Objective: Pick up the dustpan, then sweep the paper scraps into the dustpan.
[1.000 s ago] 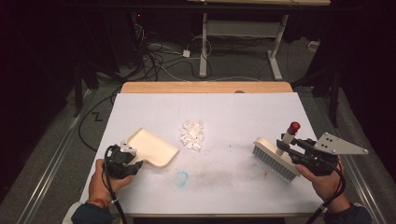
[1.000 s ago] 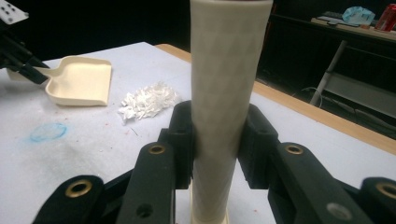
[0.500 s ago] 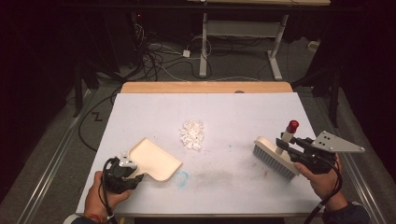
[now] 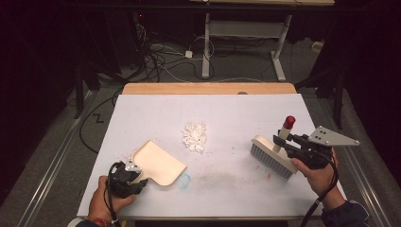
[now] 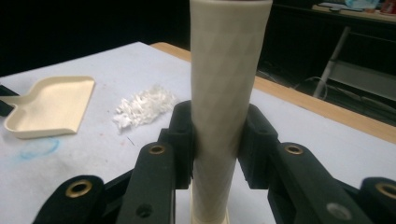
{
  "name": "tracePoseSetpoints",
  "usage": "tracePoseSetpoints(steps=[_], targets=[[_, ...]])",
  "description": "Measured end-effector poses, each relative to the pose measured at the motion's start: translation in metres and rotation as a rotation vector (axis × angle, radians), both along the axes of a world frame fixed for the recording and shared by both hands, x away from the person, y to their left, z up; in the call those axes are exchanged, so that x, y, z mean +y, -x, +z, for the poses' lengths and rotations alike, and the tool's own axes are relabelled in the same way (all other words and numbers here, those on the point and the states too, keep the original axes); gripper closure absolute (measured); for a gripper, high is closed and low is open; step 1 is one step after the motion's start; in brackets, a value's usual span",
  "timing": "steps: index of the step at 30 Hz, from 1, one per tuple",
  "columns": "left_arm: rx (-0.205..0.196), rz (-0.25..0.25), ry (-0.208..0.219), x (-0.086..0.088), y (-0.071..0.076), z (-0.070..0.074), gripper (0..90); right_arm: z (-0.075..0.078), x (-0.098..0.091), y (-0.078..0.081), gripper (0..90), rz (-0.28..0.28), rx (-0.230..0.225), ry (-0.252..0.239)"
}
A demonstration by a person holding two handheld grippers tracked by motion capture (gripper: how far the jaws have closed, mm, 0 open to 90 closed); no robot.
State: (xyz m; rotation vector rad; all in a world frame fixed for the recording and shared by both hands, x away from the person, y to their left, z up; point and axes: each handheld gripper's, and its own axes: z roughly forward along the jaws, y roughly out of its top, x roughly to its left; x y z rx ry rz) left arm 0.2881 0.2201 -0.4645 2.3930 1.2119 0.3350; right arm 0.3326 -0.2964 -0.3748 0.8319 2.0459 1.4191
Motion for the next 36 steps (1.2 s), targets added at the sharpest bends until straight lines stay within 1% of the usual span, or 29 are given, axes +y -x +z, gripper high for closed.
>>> tracePoseSetpoints(steps=[3, 7, 8, 10, 11, 13, 15, 18, 19, 20, 21, 22, 23, 24, 27, 28, 30, 31, 32, 33, 34, 35, 36], targets=[[-0.003, 0.004, 0.002, 0.0, 0.001, 0.001, 63.4, 0.0, 0.007, -0.004, 70.8, 0.006, -0.01, 0.006], [0.006, 0.011, 0.01, 0.001, 0.0, 0.001, 63.3, 0.001, 0.013, -0.01, 70.8, 0.018, -0.005, 0.0], [0.004, 0.019, 0.015, 0.0, -0.001, 0.001, 63.3, 0.004, 0.018, -0.022, 70.8, 0.026, 0.005, -0.013], [0.004, 0.016, 0.009, -0.001, -0.002, 0.0, 63.3, 0.008, 0.026, -0.035, 70.8, 0.025, 0.004, -0.042], [0.004, 0.017, 0.011, -0.001, -0.002, 0.0, 63.3, 0.009, 0.032, -0.042, 70.8, 0.025, 0.005, -0.046], [0.001, 0.018, 0.011, -0.001, -0.002, 0.0, 63.3, 0.011, 0.046, -0.058, 70.8, 0.022, -0.004, -0.036], [0.002, 0.009, 0.006, 0.0, -0.002, -0.001, 63.3, 0.012, 0.06, -0.075, 70.8, 0.033, -0.016, -0.006], [0.003, 0.0, 0.005, 0.001, -0.003, -0.001, 63.3, 0.012, 0.081, -0.1, 70.8, 0.014, -0.027, 0.036], [0.003, 0.0, 0.005, 0.001, -0.003, -0.001, 63.3, 0.011, 0.088, -0.108, 70.9, 0.008, -0.04, 0.041], [0.001, -0.003, 0.002, 0.001, -0.003, -0.001, 63.3, 0.011, 0.088, -0.108, 70.9, 0.008, -0.04, 0.041], [-0.001, -0.002, 0.001, 0.0, -0.003, -0.001, 63.3, 0.01, 0.101, -0.124, 70.9, 0.006, -0.043, 0.052], [-0.002, -0.005, -0.003, 0.0, -0.003, -0.001, 63.3, 0.008, 0.107, -0.131, 70.8, 0.008, -0.044, 0.05], [-0.002, -0.006, -0.001, 0.0, -0.004, -0.001, 63.3, 0.006, 0.114, -0.138, 70.8, 0.005, -0.036, 0.043], [0.001, -0.008, 0.003, 0.001, -0.004, -0.001, 63.3, 0.005, 0.12, -0.144, 70.9, 0.01, -0.036, 0.049], [0.001, -0.008, 0.005, 0.001, -0.004, -0.001, 63.3, 0.0, 0.139, -0.159, 70.9, 0.02, -0.024, 0.065], [0.003, -0.007, 0.007, 0.001, -0.004, -0.001, 63.3, -0.001, 0.145, -0.162, 70.9, 0.026, -0.03, 0.072], [0.005, -0.004, 0.015, 0.002, -0.005, -0.001, 63.3, -0.001, 0.156, -0.168, 70.9, 0.033, -0.036, 0.071], [0.005, -0.004, 0.015, 0.002, -0.005, -0.001, 63.3, -0.001, 0.156, -0.168, 70.9, 0.033, -0.036, 0.071], [0.006, -0.004, 0.02, 0.002, -0.005, -0.001, 63.3, -0.002, 0.161, -0.17, 70.9, 0.029, -0.041, 0.066], [0.01, -0.012, 0.031, 0.001, -0.006, -0.002, 63.3, -0.004, 0.169, -0.177, 70.9, 0.034, -0.053, 0.065], [0.01, -0.012, 0.031, 0.001, -0.006, -0.002, 63.4, -0.004, 0.169, -0.177, 70.9, 0.034, -0.053, 0.065], [0.012, -0.015, 0.029, 0.0, -0.007, -0.002, 63.4, -0.008, 0.177, -0.182, 70.8, 0.043, -0.059, 0.053], [0.011, -0.03, 0.016, -0.004, -0.009, 0.0, 63.3, -0.01, 0.18, -0.184, 70.8, 0.053, -0.05, 0.04]])
